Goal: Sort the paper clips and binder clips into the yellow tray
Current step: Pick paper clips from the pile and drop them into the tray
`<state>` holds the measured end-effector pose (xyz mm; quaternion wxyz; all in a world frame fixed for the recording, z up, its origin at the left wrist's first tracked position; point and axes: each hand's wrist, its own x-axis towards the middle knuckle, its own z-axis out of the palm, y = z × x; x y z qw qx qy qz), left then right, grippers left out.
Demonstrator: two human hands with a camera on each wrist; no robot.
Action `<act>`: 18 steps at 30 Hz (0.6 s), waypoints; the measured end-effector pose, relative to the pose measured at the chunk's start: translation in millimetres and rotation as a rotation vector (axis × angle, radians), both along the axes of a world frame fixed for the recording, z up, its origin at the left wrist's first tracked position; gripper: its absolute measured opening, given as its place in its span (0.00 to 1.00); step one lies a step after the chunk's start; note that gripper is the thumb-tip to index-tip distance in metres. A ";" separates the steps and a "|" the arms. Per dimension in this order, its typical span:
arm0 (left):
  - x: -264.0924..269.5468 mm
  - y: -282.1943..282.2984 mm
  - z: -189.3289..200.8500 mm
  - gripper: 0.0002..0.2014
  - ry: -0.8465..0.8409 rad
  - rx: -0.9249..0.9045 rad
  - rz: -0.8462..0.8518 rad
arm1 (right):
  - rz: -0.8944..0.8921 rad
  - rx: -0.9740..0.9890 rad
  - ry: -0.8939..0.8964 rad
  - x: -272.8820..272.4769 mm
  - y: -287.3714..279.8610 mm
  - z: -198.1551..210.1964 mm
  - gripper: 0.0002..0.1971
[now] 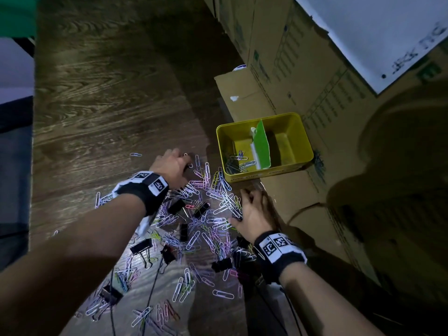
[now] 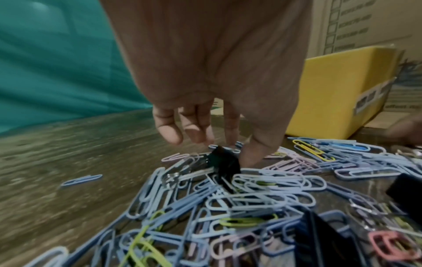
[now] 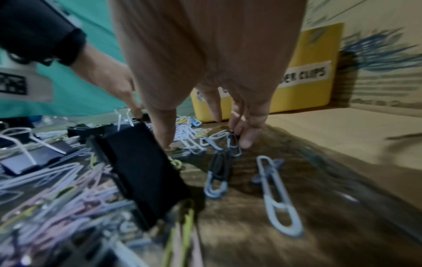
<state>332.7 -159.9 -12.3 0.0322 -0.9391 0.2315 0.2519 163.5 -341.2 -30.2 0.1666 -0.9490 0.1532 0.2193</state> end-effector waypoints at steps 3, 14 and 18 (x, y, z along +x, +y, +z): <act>-6.0 -15.4 -5.0 0.34 -0.031 0.004 -0.070 | 0.001 0.042 -0.007 8.3 9.5 5.7 0.39; -66.5 -48.3 -19.3 0.16 0.057 -0.249 -0.090 | -0.072 0.232 0.047 20.8 11.1 9.3 0.21; -80.6 -35.8 -22.9 0.10 0.097 -0.368 -0.039 | -0.071 0.216 0.045 17.5 11.4 2.8 0.17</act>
